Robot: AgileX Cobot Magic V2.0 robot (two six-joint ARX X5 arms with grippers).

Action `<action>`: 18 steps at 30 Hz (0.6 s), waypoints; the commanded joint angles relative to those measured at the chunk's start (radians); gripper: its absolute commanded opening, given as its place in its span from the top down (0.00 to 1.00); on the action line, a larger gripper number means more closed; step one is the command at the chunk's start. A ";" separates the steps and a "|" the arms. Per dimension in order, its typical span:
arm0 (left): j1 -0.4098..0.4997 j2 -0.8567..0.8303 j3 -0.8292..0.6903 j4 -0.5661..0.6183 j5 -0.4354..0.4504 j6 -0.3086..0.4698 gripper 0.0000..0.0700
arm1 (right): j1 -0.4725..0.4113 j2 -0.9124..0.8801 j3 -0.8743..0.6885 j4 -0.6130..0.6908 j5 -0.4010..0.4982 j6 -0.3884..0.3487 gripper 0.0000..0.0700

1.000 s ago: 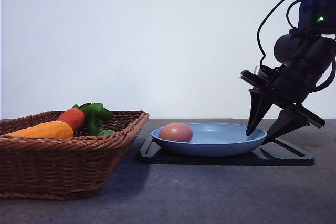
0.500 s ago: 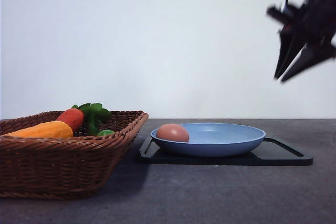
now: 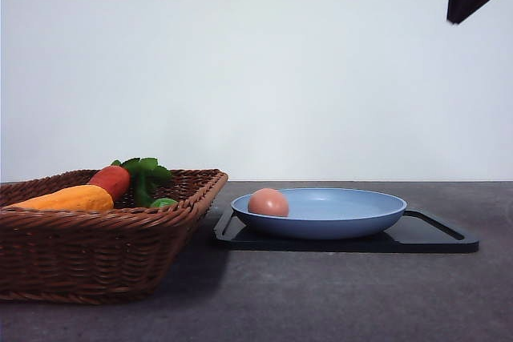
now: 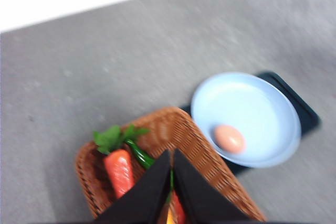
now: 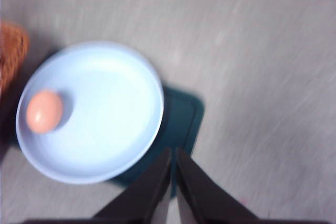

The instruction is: Transfer egg from basket to plate and serve

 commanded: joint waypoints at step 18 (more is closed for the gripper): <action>0.015 -0.352 -0.520 0.295 -0.046 -0.063 1.00 | 0.057 -0.465 -0.565 0.580 0.128 -0.007 1.00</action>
